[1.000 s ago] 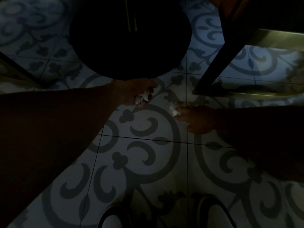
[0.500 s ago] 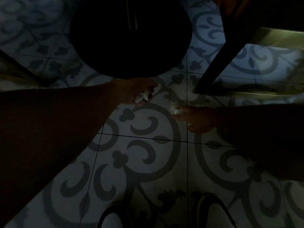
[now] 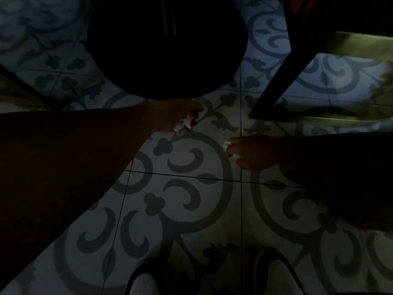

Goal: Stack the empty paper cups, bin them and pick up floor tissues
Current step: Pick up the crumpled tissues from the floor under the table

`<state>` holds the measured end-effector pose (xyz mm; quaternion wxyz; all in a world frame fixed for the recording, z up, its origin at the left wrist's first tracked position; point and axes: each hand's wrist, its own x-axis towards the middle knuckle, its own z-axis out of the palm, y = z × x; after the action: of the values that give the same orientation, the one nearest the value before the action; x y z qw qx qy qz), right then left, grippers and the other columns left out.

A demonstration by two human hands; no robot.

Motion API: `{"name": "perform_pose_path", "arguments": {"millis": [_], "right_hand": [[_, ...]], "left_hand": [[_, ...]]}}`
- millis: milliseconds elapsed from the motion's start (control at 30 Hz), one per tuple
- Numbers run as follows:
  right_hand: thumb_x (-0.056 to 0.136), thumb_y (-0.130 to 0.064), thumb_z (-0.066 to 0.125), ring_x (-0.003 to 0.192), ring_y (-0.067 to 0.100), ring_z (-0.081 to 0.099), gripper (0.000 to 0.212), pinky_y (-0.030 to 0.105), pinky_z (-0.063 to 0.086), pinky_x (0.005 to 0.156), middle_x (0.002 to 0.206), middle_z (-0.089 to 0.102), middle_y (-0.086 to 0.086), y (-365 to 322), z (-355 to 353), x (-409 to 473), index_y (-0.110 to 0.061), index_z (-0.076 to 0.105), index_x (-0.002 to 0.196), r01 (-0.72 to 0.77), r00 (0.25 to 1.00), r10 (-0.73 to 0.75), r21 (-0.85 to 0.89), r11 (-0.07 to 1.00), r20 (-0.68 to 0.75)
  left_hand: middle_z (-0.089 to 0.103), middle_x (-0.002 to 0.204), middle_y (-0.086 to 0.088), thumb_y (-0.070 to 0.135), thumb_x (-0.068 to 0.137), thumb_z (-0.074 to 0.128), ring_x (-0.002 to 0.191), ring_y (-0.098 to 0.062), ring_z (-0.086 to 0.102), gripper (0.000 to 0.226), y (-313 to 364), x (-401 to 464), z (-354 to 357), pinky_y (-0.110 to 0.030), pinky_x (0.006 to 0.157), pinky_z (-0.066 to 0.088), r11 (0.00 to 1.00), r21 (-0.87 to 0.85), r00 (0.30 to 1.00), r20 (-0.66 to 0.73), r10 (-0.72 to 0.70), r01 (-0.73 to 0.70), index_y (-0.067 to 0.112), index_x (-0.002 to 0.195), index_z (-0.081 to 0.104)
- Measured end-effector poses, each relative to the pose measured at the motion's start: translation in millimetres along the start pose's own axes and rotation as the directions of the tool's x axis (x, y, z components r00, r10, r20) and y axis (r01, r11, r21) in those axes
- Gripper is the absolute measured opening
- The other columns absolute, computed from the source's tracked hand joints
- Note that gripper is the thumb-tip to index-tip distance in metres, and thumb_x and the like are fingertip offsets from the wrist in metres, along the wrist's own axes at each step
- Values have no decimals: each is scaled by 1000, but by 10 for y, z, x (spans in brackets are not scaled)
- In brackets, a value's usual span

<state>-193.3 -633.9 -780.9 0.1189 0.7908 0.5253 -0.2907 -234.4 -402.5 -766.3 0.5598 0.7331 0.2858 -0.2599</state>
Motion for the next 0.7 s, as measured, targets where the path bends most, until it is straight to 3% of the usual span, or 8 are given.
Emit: {"name": "perform_pose_path", "arguments": {"millis": [133,200,300,433,533,633,700], "right_hand": [[89,-31,51,76,12,50,24,27,42,66,99,52,-1,4,-40,26,-18,55,110,23,1000,-23,-33,999,-7],[89,-29,53,71,11,48,19,26,40,63,92,52,-1,-2,-33,27,-16,57,103,27,999,-27,-16,1000,-38],[89,-24,53,71,14,50,13,29,45,65,88,52,0,-24,-1,-3,-15,59,96,21,998,-19,27,999,-56],[87,-26,51,73,20,56,8,35,49,66,85,53,0,-139,241,-125,-20,51,82,-13,992,29,132,991,-123],[89,-22,50,79,19,56,15,33,49,69,90,55,3,-337,498,-291,-10,59,88,-15,987,49,217,976,-150],[91,-15,50,104,29,60,24,43,51,90,114,62,16,-566,651,-460,-2,65,104,-56,990,94,324,944,-105],[93,-15,49,125,32,49,34,43,40,106,137,52,18,-746,723,-586,-3,60,122,-159,984,180,387,908,-18]], "left_hand": [[54,38,7,33,94,51,37,-7,49,34,-5,5,-1,-26,48,42,999,-38,999,-18,-26,26,20,63,49],[53,36,8,30,95,49,32,-5,48,35,-3,-3,-2,-27,51,41,998,-57,1000,-5,-25,25,19,62,48],[53,36,6,24,96,49,30,-6,49,33,-76,-48,38,-20,41,43,991,-134,1000,3,-30,30,16,63,48],[55,62,-3,24,95,51,48,-14,53,28,-286,-180,237,-23,44,45,957,-260,992,23,-126,128,16,68,53],[49,73,-4,5,97,43,62,-14,49,22,-506,-445,469,-21,47,48,941,-308,989,76,-125,142,11,79,53],[48,70,-3,10,96,45,55,-11,49,17,-784,-733,711,-19,41,43,868,-431,969,97,-226,246,4,98,60],[49,63,-6,17,96,46,53,-16,44,31,-950,-946,905,-19,39,38,762,-537,927,123,-353,362,9,69,57]]}}
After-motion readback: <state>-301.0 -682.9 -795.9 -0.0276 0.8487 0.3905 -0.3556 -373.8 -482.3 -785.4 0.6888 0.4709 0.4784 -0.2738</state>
